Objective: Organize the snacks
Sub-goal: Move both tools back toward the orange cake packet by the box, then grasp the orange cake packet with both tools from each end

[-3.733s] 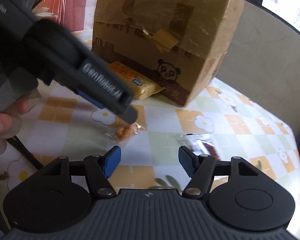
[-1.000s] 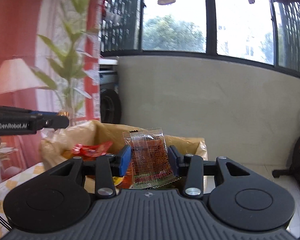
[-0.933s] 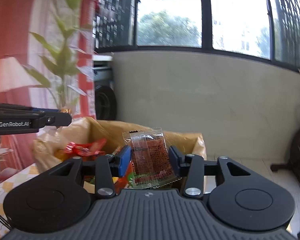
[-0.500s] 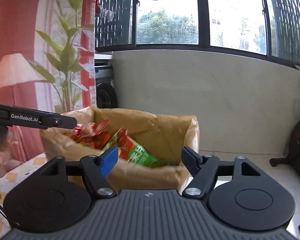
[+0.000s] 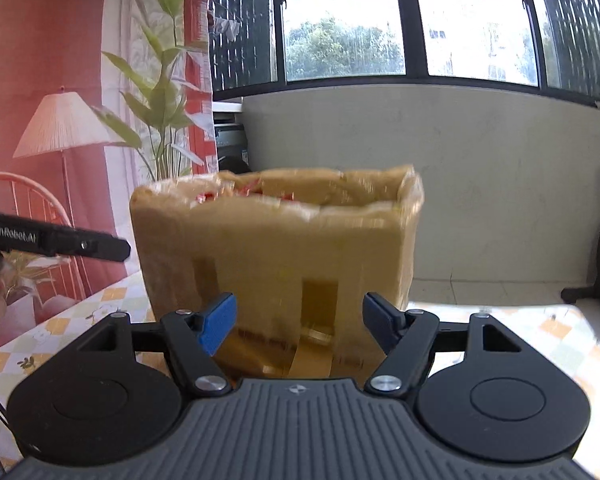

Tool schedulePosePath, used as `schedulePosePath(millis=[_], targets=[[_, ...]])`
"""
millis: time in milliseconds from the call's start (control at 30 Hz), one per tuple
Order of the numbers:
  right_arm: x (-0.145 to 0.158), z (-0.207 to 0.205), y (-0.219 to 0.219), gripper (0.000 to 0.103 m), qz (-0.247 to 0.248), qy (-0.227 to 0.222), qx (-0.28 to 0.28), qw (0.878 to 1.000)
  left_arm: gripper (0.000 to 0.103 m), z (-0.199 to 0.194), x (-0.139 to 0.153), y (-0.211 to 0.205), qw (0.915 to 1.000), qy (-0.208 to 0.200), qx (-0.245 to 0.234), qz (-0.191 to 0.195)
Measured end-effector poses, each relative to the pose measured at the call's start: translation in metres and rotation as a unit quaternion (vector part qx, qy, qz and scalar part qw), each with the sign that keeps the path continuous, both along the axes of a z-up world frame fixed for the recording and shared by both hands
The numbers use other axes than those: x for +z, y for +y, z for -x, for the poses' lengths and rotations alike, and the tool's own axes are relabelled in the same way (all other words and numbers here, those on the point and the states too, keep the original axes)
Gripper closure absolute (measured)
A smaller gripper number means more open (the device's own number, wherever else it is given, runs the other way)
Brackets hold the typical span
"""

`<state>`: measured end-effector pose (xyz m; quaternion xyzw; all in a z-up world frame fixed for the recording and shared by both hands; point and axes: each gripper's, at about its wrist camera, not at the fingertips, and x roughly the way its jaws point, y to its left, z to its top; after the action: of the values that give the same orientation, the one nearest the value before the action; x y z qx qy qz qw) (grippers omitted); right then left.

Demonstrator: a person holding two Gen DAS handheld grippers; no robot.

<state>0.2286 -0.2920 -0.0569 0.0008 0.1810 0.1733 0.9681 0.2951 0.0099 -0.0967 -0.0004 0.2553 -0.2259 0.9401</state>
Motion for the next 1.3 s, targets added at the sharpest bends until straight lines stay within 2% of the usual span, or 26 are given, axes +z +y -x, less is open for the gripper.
schedulePosePath(millis=[133, 367, 500, 600, 667, 833, 933, 1067, 1133, 1300], targets=[[-0.026, -0.003, 0.008, 0.031, 0.024, 0.021, 0.017, 0.999, 0.046, -0.009, -0.035, -0.007, 0.9994, 0.034, -0.002, -0.008], [-0.078, -0.034, 0.012, 0.032, 0.008, 0.099, -0.010, 0.995, 0.046, -0.036, -0.086, -0.020, 0.9955, 0.095, -0.003, 0.001], [-0.095, -0.043, 0.020, 0.037, 0.028, 0.113, -0.009, 0.993, 0.046, -0.054, -0.105, -0.023, 0.9915, 0.128, 0.003, 0.023], [-0.106, -0.043, 0.026, 0.037, 0.063, 0.111, 0.000, 0.992, 0.046, -0.064, -0.116, -0.022, 0.9886, 0.145, 0.009, 0.037], [-0.109, -0.046, 0.031, 0.043, 0.070, 0.116, 0.009, 0.991, 0.046, -0.067, -0.121, -0.026, 0.9880, 0.150, 0.009, 0.035], [-0.112, -0.049, 0.032, 0.043, 0.072, 0.123, 0.015, 0.990, 0.046, -0.073, -0.131, -0.033, 0.9883, 0.151, 0.005, 0.024], [-0.116, -0.052, 0.031, 0.044, 0.067, 0.133, 0.017, 0.989, 0.046, -0.078, -0.138, -0.031, 0.9869, 0.157, 0.001, 0.037], [-0.119, -0.054, 0.029, 0.047, 0.059, 0.139, 0.016, 0.988, 0.054, -0.077, -0.138, -0.031, 0.9887, 0.145, -0.004, 0.035], [-0.121, -0.054, 0.028, 0.054, 0.056, 0.139, 0.018, 0.989, 0.060, -0.076, -0.138, -0.030, 0.9889, 0.144, -0.005, 0.037], [-0.120, -0.055, 0.022, 0.059, 0.047, 0.140, 0.021, 0.989, 0.065, -0.069, -0.132, -0.028, 0.9899, 0.139, -0.005, 0.029]])
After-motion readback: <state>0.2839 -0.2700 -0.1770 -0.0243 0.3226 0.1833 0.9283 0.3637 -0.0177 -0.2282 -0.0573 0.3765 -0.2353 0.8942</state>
